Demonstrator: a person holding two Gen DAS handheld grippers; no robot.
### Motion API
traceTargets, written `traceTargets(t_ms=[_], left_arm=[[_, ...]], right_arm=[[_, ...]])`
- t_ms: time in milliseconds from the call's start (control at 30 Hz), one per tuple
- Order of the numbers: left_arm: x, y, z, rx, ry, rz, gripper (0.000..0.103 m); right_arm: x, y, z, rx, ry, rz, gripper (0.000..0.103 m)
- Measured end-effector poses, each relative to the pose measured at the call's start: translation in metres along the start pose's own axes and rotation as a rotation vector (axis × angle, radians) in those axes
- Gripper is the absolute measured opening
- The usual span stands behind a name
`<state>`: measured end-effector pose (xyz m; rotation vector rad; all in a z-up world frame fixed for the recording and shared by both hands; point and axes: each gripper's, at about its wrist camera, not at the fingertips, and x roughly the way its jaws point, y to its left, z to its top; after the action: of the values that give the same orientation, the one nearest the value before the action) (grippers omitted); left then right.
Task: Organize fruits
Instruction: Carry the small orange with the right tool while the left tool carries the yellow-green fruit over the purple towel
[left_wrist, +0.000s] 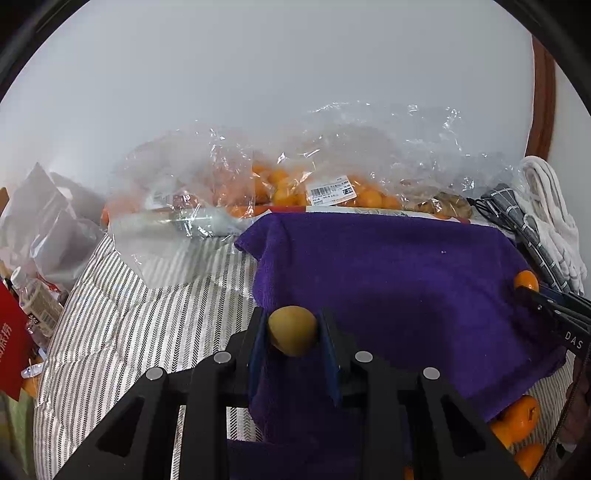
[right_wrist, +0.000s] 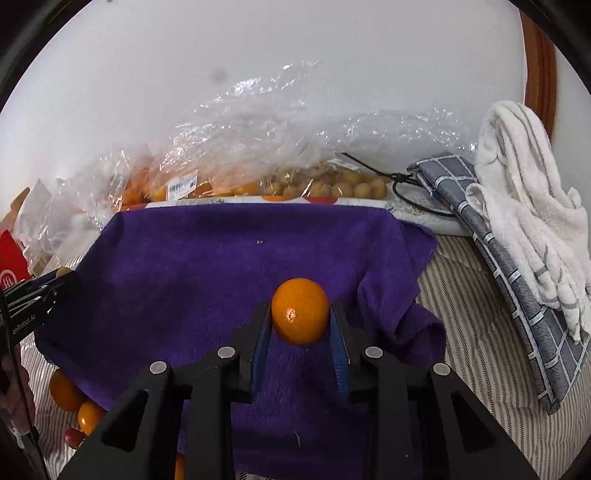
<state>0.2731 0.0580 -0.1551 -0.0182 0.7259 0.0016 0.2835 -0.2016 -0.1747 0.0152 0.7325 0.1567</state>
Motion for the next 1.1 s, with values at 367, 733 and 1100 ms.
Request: traceTargets(t_ms=[367, 733, 1100], left_arm=[[-0.004, -0.006, -0.001, 0.01, 0.005, -0.066, 0.027], [0.003, -0.008, -0.003, 0.029, 0.029, -0.048, 0.027], [0.003, -0.01, -0.004, 0.036, 0.039, -0.049, 0.027]], right_arm=[[0.008, 0.002, -0.004, -0.01, 0.03, -0.003, 0.031], [0.015, 0.005, -0.006, -0.019, 0.056, 0.001, 0.031], [0.016, 0.007, -0.005, -0.03, 0.061, -0.007, 0.031]])
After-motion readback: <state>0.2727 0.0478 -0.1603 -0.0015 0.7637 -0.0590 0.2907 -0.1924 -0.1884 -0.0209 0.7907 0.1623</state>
